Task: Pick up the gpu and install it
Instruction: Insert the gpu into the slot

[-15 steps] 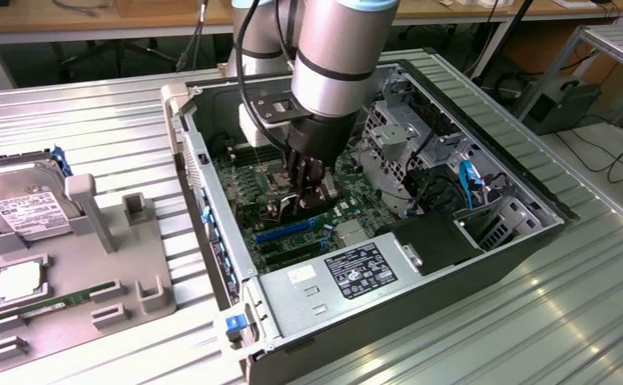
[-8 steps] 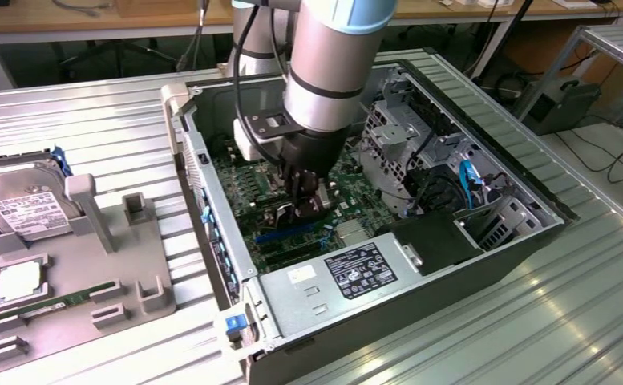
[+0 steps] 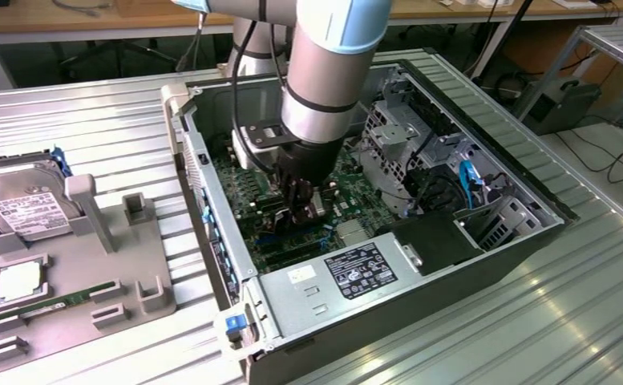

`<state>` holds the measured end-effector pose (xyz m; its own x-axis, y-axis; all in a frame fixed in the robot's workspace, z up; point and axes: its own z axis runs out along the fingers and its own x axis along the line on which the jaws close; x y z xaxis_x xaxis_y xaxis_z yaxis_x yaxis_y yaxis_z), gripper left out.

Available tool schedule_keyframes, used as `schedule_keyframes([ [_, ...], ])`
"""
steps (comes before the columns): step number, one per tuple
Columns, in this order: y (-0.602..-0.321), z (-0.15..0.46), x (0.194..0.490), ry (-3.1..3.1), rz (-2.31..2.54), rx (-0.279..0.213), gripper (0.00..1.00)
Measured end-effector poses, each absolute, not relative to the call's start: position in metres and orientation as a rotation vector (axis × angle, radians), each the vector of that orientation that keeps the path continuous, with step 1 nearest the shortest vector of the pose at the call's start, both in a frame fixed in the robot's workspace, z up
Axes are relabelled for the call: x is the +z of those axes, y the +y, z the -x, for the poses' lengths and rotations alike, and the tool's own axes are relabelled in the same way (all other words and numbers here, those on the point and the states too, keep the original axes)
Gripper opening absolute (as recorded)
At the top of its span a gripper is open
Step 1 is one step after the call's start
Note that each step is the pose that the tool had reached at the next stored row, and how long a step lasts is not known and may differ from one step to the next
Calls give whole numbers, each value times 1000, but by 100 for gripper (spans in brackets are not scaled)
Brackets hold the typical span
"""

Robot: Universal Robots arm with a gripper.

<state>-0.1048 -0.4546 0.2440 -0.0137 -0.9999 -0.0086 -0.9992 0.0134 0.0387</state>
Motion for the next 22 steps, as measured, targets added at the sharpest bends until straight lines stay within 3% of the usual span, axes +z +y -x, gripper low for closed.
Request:
schedule_keyframes([
  [3, -455, 105, 244, -2221, -2191, -52, 27],
  [8, -455, 105, 251, -2221, -2191, -52, 46],
  [18, -455, 105, 304, -2221, -2191, -52, 46],
  [20, -455, 105, 313, -2221, -2191, -52, 38],
  [21, -455, 105, 313, -2221, -2191, -52, 25],
  [22, -455, 105, 313, -2221, -2191, -52, 20],
])
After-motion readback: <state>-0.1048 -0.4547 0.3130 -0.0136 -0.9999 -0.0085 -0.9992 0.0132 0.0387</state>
